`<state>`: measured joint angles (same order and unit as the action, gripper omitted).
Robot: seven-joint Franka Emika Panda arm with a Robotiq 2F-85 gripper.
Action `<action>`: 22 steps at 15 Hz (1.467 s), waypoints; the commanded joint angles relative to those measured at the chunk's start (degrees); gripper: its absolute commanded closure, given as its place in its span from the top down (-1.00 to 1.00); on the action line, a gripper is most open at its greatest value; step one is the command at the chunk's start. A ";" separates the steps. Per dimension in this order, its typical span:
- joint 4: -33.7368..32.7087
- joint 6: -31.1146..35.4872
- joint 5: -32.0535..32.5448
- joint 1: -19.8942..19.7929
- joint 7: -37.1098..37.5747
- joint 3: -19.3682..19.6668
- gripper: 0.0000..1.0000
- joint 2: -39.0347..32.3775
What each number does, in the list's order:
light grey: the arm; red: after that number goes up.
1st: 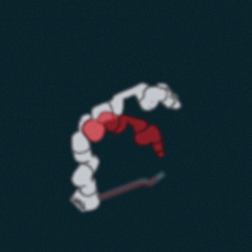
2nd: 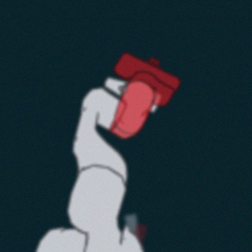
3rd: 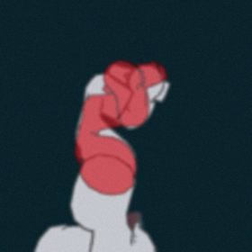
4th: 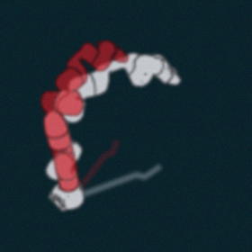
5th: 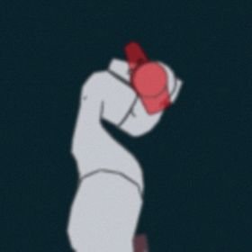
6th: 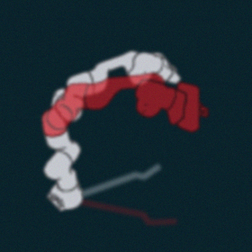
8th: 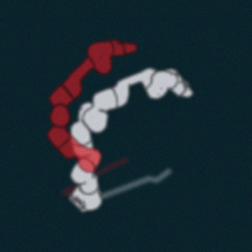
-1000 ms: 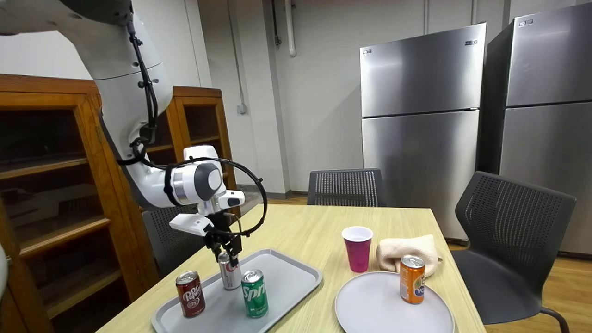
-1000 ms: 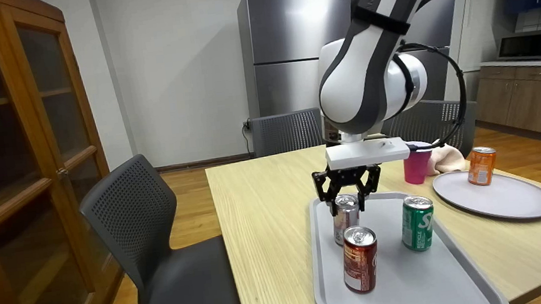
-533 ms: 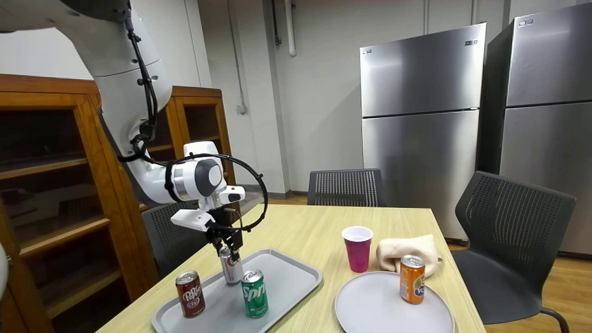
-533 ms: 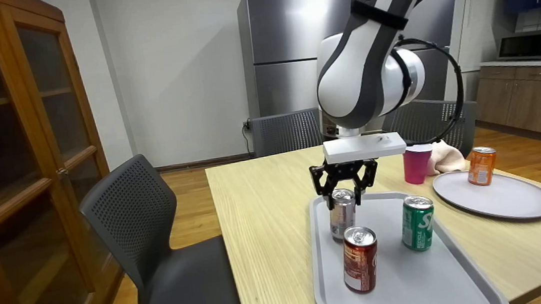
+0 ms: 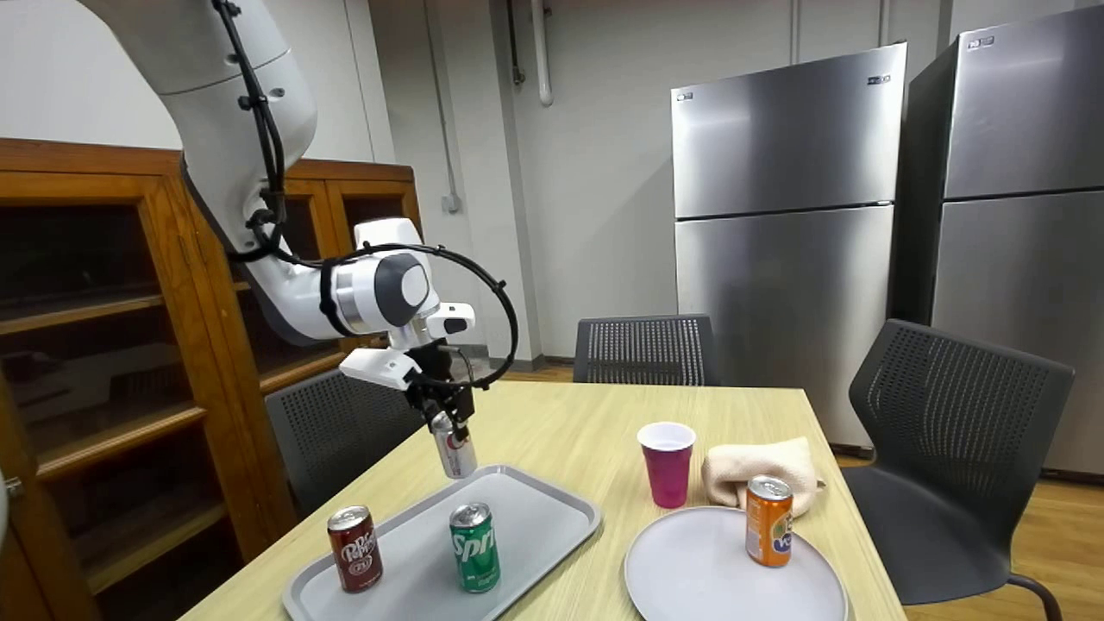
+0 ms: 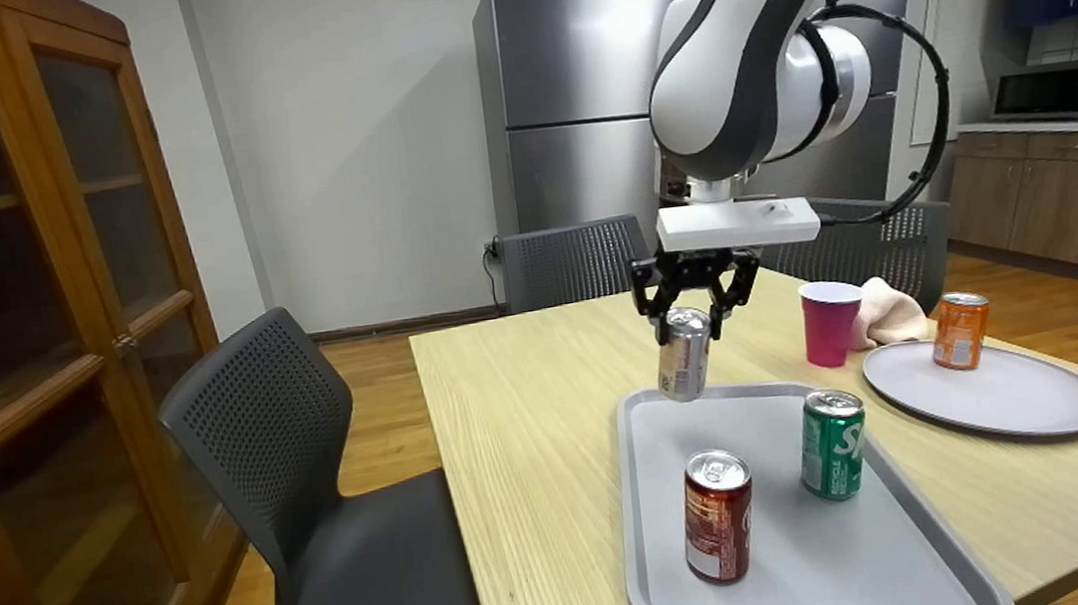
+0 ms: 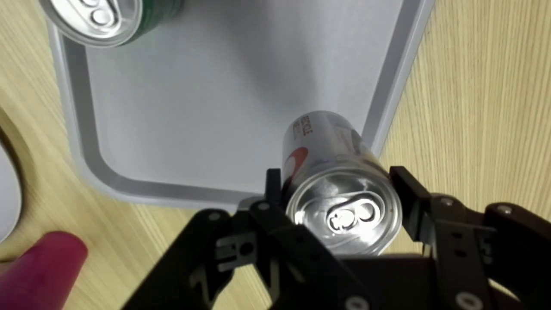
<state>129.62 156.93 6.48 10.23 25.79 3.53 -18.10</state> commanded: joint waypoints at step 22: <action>0.73 -1.52 -8.04 -20.48 -15.59 9.69 -0.23 4.74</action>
<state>130.24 156.76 -1.20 -8.59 12.03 12.34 -14.03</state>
